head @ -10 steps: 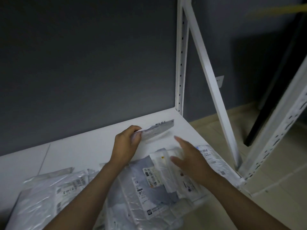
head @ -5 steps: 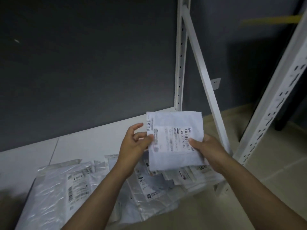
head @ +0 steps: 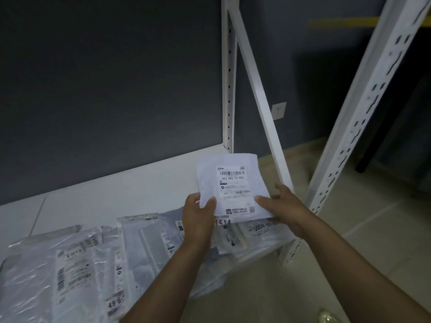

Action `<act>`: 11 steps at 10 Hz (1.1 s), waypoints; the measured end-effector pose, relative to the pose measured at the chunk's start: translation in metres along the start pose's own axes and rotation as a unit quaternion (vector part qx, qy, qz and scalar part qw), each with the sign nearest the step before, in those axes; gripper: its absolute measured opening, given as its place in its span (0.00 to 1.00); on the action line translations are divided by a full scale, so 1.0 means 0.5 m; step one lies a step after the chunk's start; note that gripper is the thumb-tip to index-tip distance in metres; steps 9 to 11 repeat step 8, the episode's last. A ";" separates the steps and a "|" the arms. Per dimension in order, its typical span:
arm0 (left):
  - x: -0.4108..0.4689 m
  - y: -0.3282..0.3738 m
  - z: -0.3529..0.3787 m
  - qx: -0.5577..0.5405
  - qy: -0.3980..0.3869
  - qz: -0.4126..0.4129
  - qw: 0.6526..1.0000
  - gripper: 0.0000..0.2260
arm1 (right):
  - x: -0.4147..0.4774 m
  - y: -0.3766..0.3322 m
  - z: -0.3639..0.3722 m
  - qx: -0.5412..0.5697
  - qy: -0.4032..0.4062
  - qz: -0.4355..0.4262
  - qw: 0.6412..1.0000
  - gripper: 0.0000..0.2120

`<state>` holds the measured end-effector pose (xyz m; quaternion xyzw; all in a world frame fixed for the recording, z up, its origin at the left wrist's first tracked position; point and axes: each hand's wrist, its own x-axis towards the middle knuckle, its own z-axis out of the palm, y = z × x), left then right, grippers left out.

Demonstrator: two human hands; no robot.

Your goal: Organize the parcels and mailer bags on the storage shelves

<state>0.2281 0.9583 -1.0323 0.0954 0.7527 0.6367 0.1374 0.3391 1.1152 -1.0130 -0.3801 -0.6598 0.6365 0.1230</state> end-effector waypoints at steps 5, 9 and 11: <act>0.029 -0.130 0.108 0.468 -0.154 0.156 0.856 0.22 | 0.071 0.151 0.008 -0.424 0.114 -0.158 0.884 0.10; -0.022 -0.074 0.061 0.520 -0.164 0.204 0.813 0.25 | 0.011 0.127 0.027 -0.591 0.033 -0.175 0.787 0.24; -0.022 -0.074 0.061 0.520 -0.164 0.204 0.813 0.25 | 0.011 0.127 0.027 -0.591 0.033 -0.175 0.787 0.24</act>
